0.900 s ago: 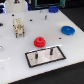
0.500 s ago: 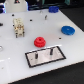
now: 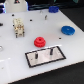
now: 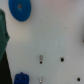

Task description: Insert the blue gear onto the right peg, followed by the red gear

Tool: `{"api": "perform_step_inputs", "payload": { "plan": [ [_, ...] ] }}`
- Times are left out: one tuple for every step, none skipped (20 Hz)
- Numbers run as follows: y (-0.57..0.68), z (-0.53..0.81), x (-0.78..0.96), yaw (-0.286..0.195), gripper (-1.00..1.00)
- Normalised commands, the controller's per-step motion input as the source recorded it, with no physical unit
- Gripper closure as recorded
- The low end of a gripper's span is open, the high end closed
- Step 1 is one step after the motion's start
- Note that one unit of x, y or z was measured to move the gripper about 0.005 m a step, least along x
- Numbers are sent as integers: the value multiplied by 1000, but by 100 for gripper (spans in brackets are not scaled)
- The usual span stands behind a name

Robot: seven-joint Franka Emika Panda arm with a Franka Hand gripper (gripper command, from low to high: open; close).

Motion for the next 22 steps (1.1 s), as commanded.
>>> {"api": "perform_step_inputs", "payload": {
  "plan": [
    [588,-195,-139,0,-100],
    [536,-251,-370,0,-100],
    [560,-234,-240,0,-100],
    [580,-248,-168,0,-100],
    [547,-268,-155,0,-100],
    [564,-265,-101,0,-100],
    [543,-297,-38,0,-100],
    [491,-320,-50,0,-100],
    [453,-392,-64,0,-100],
    [462,-388,-39,0,-100],
    [460,-371,-32,0,-100],
    [438,-350,-30,0,-100],
    [460,-367,-34,0,-100],
    [433,-426,-88,0,-100],
    [397,-445,-76,0,-100],
    [363,-450,-69,0,-100],
    [307,-497,-94,0,-100],
    [241,-522,-130,0,-100],
    [176,-524,-140,0,-100],
    [47,-521,-122,0,-100],
    [-9,-525,-138,0,-100],
    [78,-523,-86,0,-100]
  ]
}}
